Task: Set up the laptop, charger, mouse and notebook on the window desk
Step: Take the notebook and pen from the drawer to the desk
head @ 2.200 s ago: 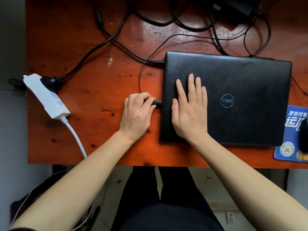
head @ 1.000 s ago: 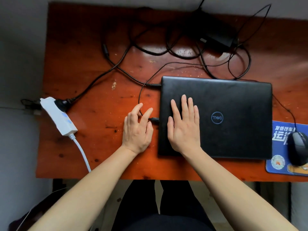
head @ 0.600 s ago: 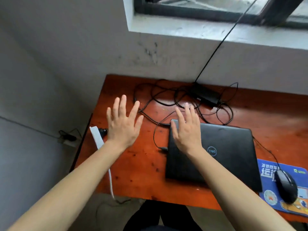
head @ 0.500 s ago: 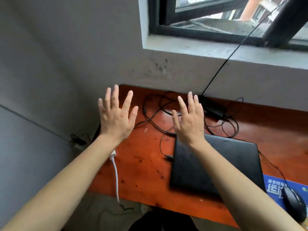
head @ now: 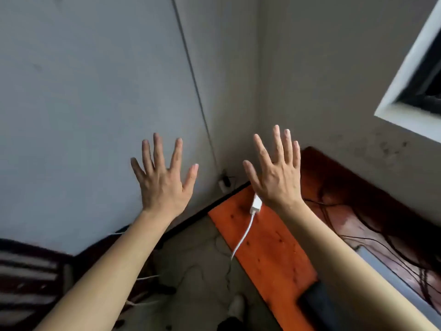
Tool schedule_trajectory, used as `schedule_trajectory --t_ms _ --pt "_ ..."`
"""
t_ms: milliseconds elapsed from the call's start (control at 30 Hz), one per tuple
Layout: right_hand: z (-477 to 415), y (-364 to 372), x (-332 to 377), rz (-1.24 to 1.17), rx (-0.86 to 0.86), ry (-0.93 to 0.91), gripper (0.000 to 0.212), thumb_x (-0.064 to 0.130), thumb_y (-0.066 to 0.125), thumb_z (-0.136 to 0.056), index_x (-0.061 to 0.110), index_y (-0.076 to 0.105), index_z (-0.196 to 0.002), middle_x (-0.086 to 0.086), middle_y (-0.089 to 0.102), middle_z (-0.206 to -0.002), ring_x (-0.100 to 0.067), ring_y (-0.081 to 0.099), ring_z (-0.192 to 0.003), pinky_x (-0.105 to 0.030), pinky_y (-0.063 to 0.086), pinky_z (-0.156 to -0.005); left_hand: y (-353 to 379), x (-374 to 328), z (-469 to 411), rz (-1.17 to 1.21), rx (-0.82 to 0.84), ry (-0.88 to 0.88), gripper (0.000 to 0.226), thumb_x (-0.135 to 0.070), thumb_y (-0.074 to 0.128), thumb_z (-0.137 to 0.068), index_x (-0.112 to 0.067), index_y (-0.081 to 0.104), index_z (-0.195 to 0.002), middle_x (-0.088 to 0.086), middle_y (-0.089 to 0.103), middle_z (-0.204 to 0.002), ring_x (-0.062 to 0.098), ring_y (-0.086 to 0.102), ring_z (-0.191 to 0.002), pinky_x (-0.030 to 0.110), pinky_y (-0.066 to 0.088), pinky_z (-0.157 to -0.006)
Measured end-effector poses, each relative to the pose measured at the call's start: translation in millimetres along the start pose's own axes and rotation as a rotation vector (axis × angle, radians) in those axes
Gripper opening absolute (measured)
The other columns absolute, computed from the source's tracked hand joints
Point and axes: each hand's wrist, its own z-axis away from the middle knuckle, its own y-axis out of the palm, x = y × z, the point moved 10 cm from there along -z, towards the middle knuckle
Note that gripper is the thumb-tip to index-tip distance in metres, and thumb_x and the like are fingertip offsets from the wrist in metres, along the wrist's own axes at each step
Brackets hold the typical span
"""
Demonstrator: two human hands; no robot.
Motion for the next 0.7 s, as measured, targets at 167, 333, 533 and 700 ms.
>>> schedule_trajectory --t_ms 167,333,533,700 --pt "19 46 187 -0.242 0.189 -0.272 0.07 0.067 0.029 -0.1 0.03 0.025 -0.159 -0.016 0.008 -0.169 -0.037 0.002 -0.155 -0.056 0.008 -0.124 -81 167 122 -0.242 0.013 -0.341 0.072 -0.064 0.025 -0.095 -0.024 0.025 -0.155 0.022 0.01 -0.162 0.046 0.011 -0.147 0.071 0.018 -0.109" --pt "59 23 347 -0.397 0.231 -0.577 0.071 0.066 0.024 -0.1 0.027 0.026 -0.159 -0.018 0.009 -0.168 -0.04 0.004 -0.155 -0.059 0.011 -0.123 -184 273 237 -0.385 -0.036 -0.62 0.072 -0.065 0.024 -0.096 -0.025 0.021 -0.156 0.022 0.009 -0.163 0.046 0.008 -0.147 0.073 0.016 -0.108" --pt "100 -67 534 -0.559 0.113 -0.836 0.07 0.063 0.033 -0.101 0.026 0.026 -0.159 -0.019 0.01 -0.168 -0.041 0.006 -0.154 -0.059 0.011 -0.122 -333 357 343 -0.547 -0.218 -0.779 0.073 -0.065 0.026 -0.096 -0.025 0.018 -0.156 0.022 0.006 -0.163 0.046 0.008 -0.147 0.072 0.018 -0.11" --pt "155 -147 658 -0.677 -0.035 -0.921 0.075 0.063 0.038 -0.099 0.023 0.022 -0.16 -0.019 0.012 -0.167 -0.04 0.008 -0.155 -0.057 0.01 -0.123 -431 412 444 -0.625 -0.365 -0.857 0.072 -0.066 0.023 -0.096 -0.027 0.014 -0.157 0.02 0.006 -0.163 0.044 0.007 -0.148 0.07 0.016 -0.11"
